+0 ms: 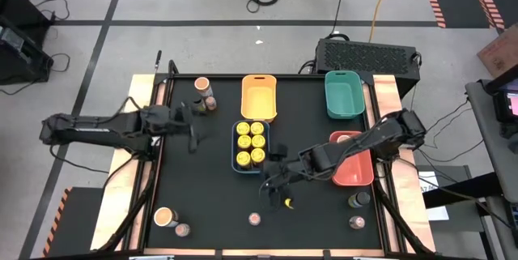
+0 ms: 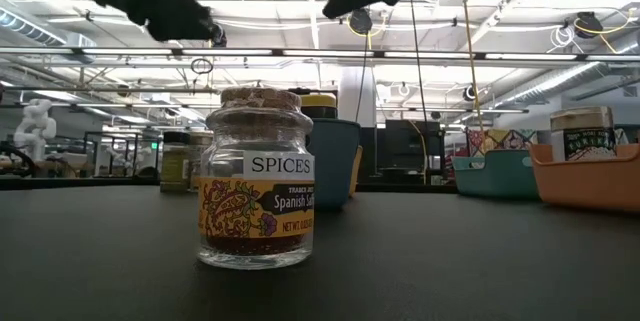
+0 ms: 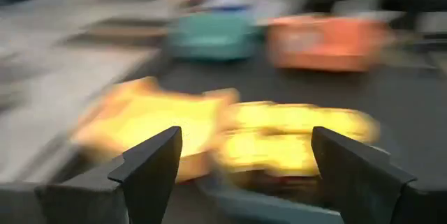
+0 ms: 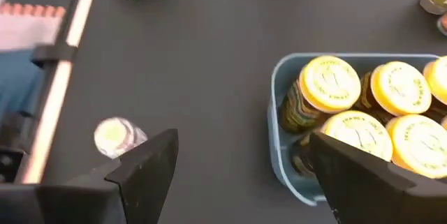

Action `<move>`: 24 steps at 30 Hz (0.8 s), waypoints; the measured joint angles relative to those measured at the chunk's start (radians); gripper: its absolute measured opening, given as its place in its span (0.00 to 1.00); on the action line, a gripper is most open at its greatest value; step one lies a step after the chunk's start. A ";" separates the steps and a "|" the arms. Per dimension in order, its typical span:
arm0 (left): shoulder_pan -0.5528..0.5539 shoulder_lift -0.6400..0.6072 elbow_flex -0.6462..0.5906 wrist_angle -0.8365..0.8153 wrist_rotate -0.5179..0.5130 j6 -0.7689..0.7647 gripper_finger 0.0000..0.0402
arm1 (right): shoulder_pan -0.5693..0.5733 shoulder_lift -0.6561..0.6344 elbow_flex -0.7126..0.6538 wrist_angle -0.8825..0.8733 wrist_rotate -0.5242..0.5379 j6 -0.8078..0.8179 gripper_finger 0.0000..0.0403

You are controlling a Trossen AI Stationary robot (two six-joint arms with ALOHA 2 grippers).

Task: Sort spices by type
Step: Put the gold seasoning bottle into the orange bin

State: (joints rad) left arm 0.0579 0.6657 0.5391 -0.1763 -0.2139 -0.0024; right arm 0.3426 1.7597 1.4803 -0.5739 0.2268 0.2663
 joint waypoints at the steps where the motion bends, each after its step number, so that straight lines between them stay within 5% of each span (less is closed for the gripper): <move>1: 0.008 0.001 0.045 -0.080 -0.111 -0.019 0.80 | 0.001 0.000 0.000 -0.010 0.013 -0.002 0.78; 3: 0.048 0.018 0.147 -0.250 -0.255 -0.058 0.80 | 0.000 0.001 0.000 -0.023 0.039 -0.003 0.78; 5: 0.118 0.059 0.259 -0.396 -0.267 -0.112 0.80 | -0.002 0.001 0.000 -0.017 0.043 -0.011 0.78; 14: 0.535 0.387 0.679 -0.798 0.008 -0.085 0.80 | -0.008 0.001 0.000 0.048 0.039 -0.069 0.78; 17: 0.650 0.506 0.731 -0.815 0.146 -0.032 0.80 | -0.007 0.001 0.000 0.048 0.038 -0.083 0.78; 24: 0.825 0.714 0.755 -0.823 0.163 0.004 0.80 | 0.006 0.001 0.000 0.048 0.037 -0.103 0.78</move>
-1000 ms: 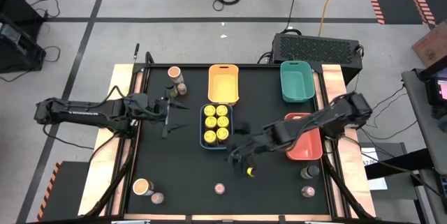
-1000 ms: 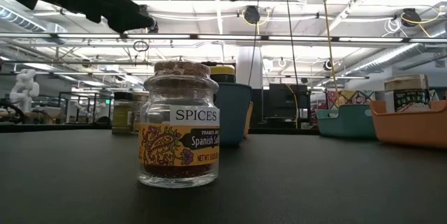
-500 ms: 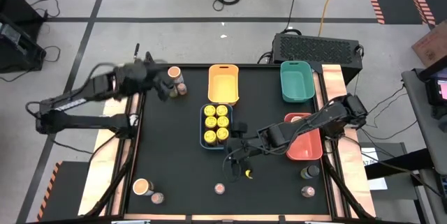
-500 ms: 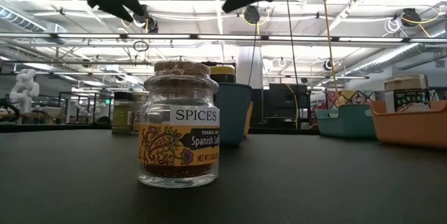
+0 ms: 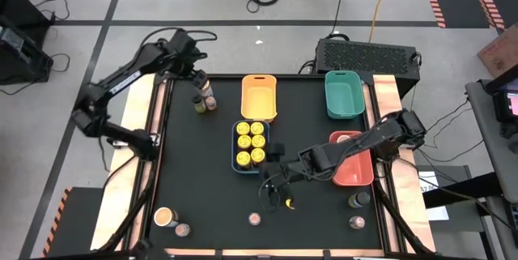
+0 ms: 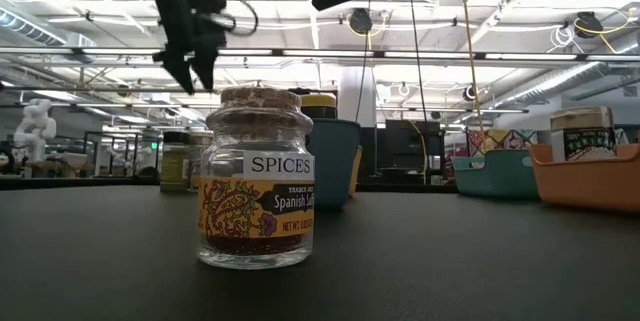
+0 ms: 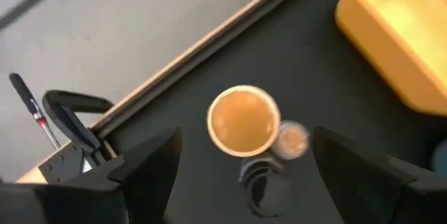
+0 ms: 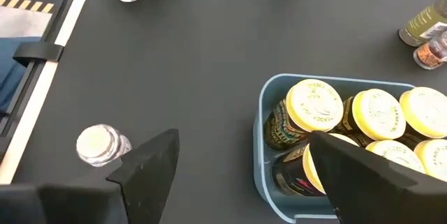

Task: Sort spices by type
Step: Put the gold seasoning bottle into the orange bin

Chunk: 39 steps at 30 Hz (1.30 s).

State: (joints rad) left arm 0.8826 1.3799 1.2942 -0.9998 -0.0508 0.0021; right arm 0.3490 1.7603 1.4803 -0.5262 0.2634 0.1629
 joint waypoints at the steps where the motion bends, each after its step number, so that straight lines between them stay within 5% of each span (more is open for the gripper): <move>1: 0.014 0.020 0.000 -0.003 0.006 0.013 0.80 | 0.003 0.000 0.000 0.000 0.000 -0.004 0.78; 16: 0.038 0.142 -0.036 0.030 0.020 0.138 0.80 | 0.013 0.000 0.000 0.035 0.000 -0.040 0.78; 39: 0.038 0.151 -0.057 0.077 0.077 0.215 0.80 | 0.013 0.000 -0.001 0.036 0.000 -0.052 0.78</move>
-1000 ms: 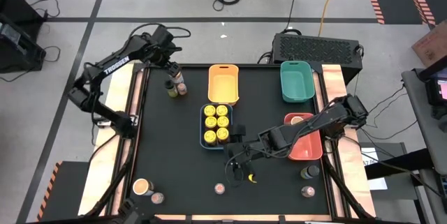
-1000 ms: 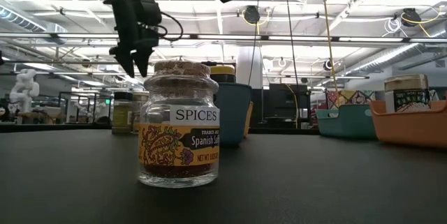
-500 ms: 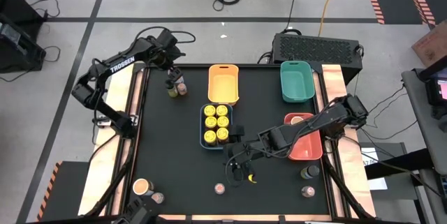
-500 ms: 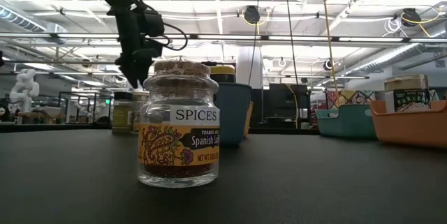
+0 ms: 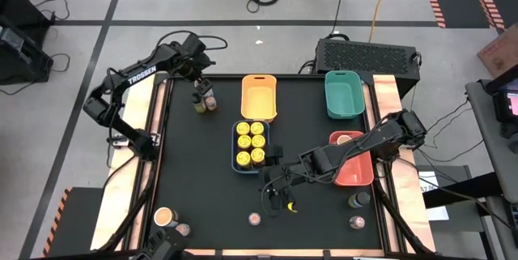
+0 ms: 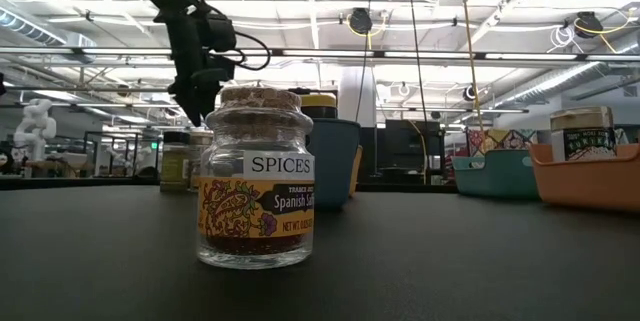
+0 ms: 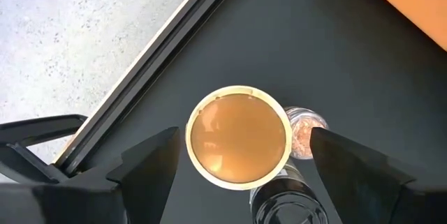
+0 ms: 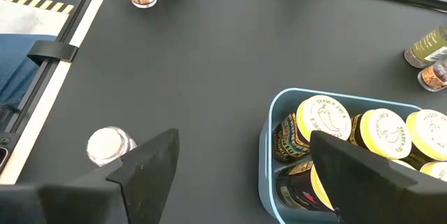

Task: Sort spices by type
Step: Put the gold seasoning bottle into the orange bin

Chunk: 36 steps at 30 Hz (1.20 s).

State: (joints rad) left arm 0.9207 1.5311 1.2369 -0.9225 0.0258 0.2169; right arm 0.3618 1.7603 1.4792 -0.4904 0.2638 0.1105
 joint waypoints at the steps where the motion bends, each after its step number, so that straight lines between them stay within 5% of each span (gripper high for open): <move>1: 0.000 0.000 0.000 0.000 0.000 0.000 0.80 | 0.000 0.000 0.000 0.000 0.000 0.000 0.78; 16: -0.011 0.086 0.002 0.016 -0.077 0.022 0.80 | 0.000 0.000 0.000 0.000 0.000 -0.004 0.78; 36: -0.025 0.031 -0.003 -0.015 -0.050 0.016 0.80 | -0.014 0.000 0.000 0.001 0.000 -0.018 0.78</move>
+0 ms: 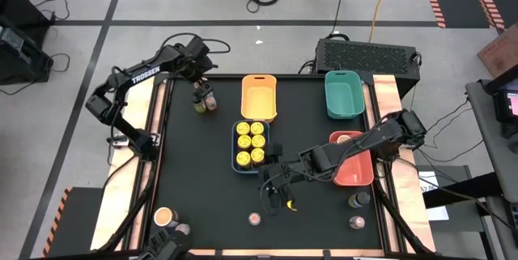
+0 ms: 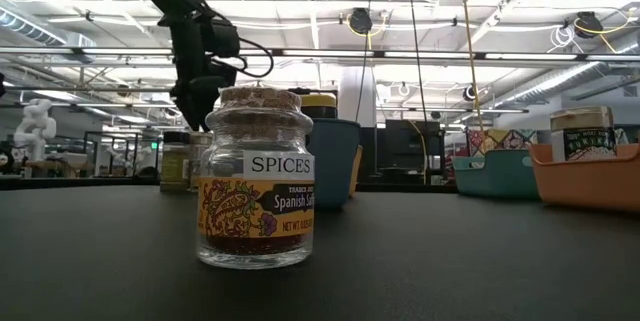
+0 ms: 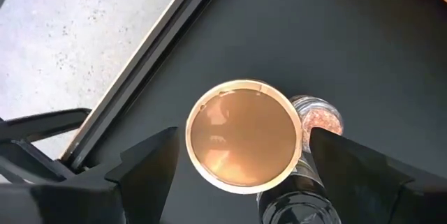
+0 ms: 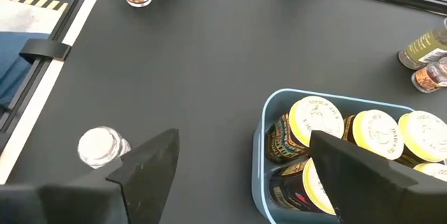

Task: Sort spices by type
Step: Put the gold seasoning bottle into the orange bin

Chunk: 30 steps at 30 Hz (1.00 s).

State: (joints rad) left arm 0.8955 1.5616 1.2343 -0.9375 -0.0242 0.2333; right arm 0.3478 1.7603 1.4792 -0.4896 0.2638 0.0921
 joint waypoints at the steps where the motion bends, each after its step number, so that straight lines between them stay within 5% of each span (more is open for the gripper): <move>1: 0.000 0.000 0.000 0.000 0.000 0.001 0.80 | 0.000 0.000 0.000 0.000 0.000 0.000 0.78; 15: -0.002 -0.001 0.000 0.018 -0.058 0.012 0.80 | 0.001 0.000 0.000 0.000 -0.003 0.003 0.78; 30: -0.001 0.034 0.002 0.053 0.009 0.054 0.80 | 0.001 0.000 0.000 -0.001 -0.004 0.004 0.78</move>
State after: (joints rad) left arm 0.8944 1.5959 1.2366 -0.8840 -0.0147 0.2878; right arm 0.3487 1.7603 1.4792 -0.4904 0.2596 0.0959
